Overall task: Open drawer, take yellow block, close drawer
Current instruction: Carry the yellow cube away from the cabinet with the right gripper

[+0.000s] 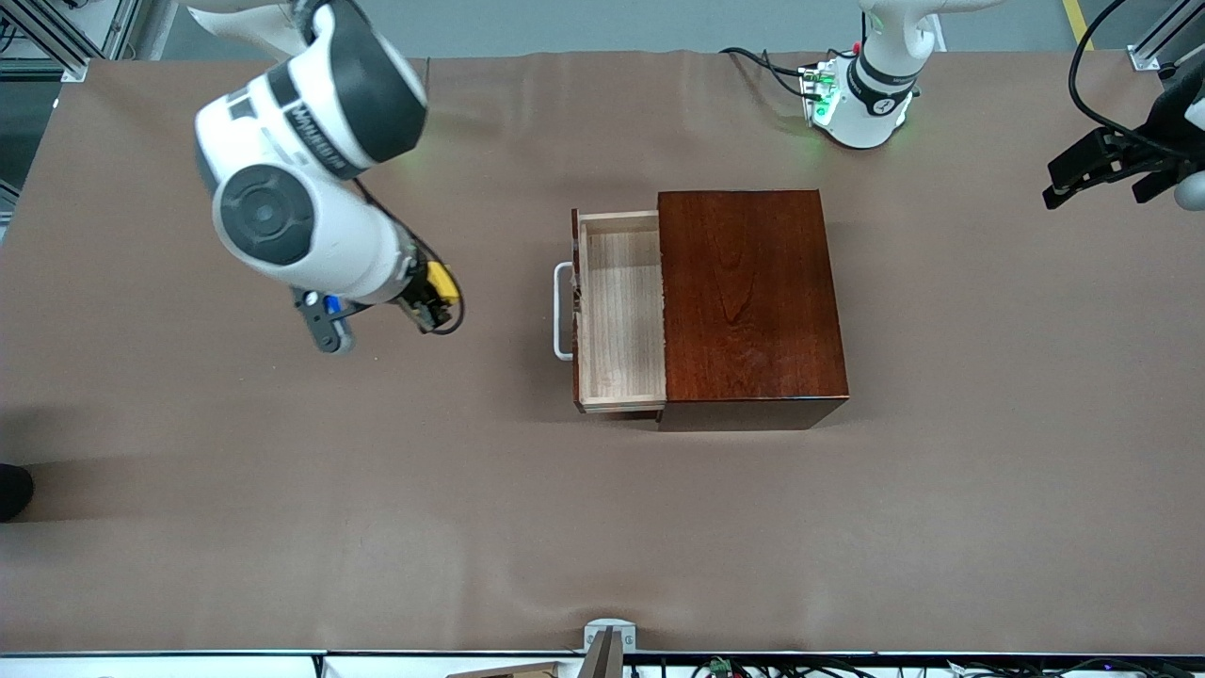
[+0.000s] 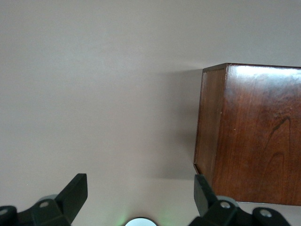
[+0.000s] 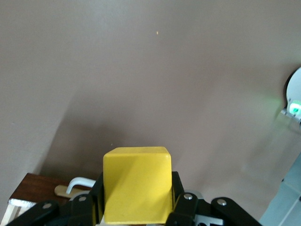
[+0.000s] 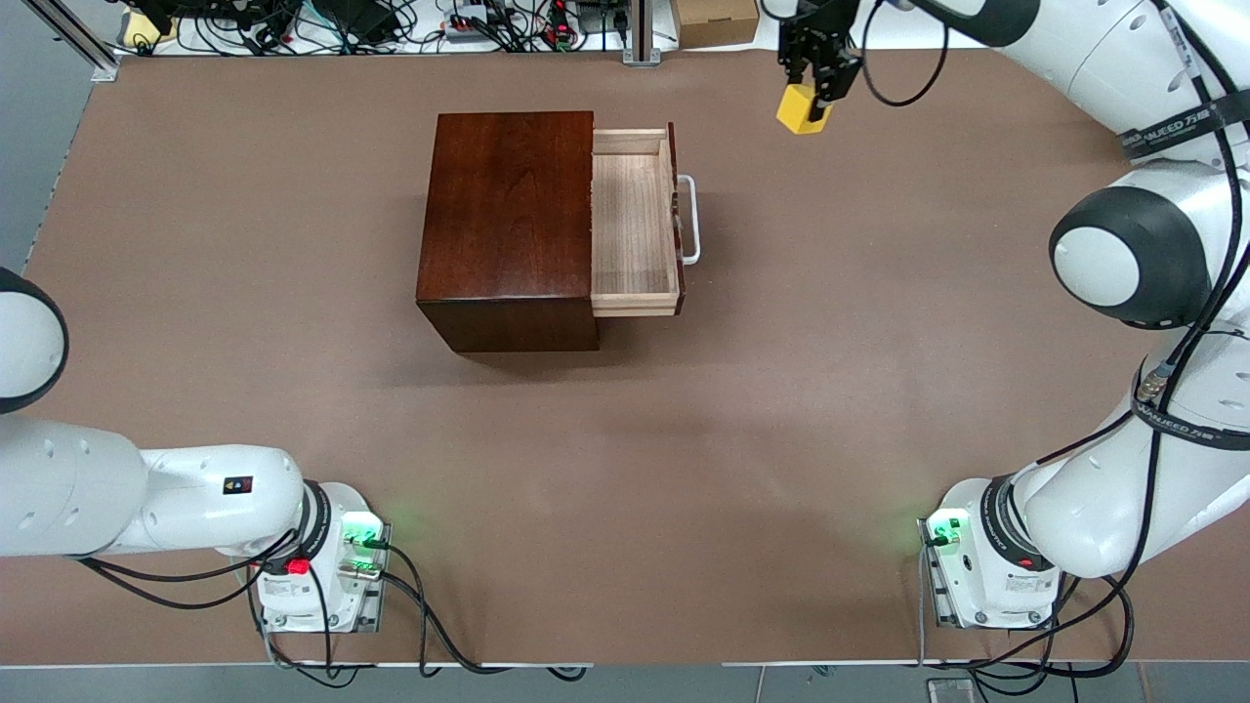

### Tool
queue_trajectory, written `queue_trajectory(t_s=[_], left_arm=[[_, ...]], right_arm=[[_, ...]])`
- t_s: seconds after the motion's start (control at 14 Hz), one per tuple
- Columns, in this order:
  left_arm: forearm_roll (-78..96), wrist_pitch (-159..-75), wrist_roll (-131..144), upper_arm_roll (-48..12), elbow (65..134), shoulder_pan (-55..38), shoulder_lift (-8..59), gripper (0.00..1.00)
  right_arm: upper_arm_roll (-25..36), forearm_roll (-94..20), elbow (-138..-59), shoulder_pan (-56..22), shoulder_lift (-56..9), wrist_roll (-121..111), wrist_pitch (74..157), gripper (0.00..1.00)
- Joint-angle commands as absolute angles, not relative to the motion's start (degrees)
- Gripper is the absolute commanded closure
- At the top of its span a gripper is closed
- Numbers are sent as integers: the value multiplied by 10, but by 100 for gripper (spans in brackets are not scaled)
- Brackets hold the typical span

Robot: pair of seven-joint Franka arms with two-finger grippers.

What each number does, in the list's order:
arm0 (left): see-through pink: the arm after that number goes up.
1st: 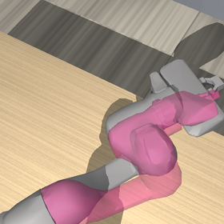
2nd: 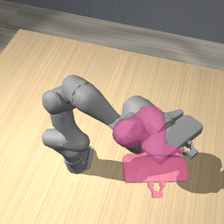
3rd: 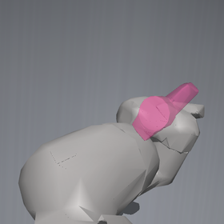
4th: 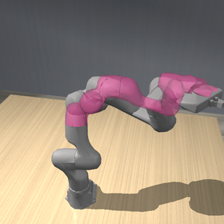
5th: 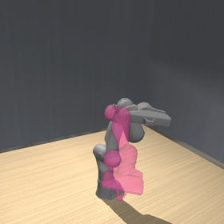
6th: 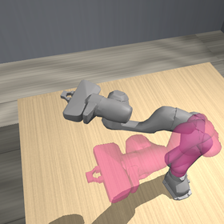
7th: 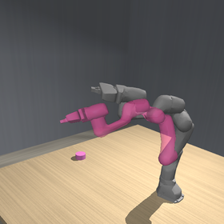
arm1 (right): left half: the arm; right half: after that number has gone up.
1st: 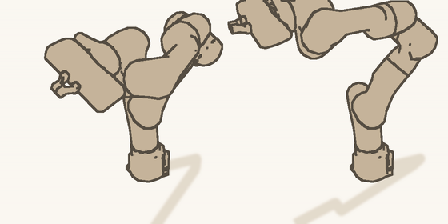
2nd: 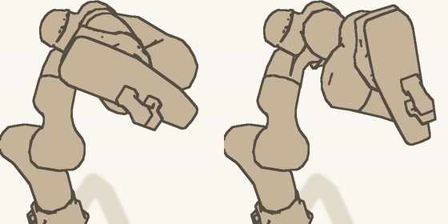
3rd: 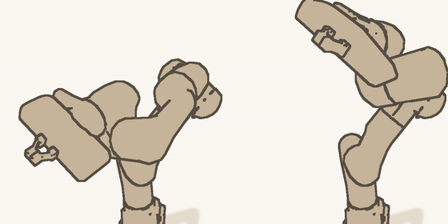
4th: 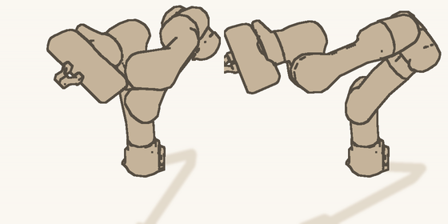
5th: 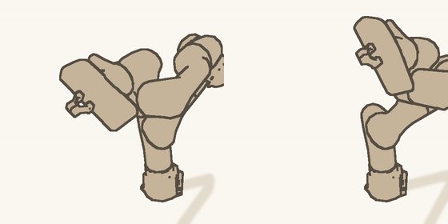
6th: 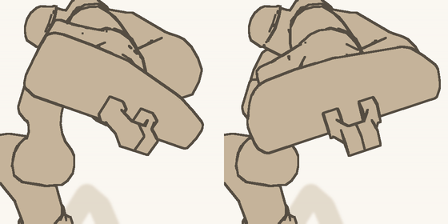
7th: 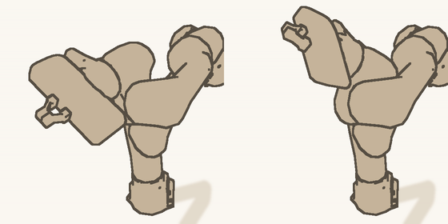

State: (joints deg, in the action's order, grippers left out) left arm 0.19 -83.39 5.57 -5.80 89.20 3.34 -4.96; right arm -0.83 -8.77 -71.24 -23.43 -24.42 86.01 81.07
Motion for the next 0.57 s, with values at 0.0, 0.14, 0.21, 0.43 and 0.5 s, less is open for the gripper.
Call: queue_trajectory(t_s=[0.0,0.14,0.21,0.43,0.5], left_arm=[[3,-838,51,-64,890,42,-47,0],[-1,-838,51,-64,889,42,-47,0],[-1,-838,50,-64,889,41,-47,0],[-1,-838,49,-64,882,43,-44,0],[-1,-838,50,-64,882,42,-45,0]], right_arm=[[-15,-90,-733,-193,-223,793,798,100],[-14,-89,-741,-162,-217,720,787,100],[-13,-85,-753,-146,-211,681,786,100],[-12,-76,-786,-90,-192,567,788,100],[-12,-76,-795,-72,-186,530,790,100]])
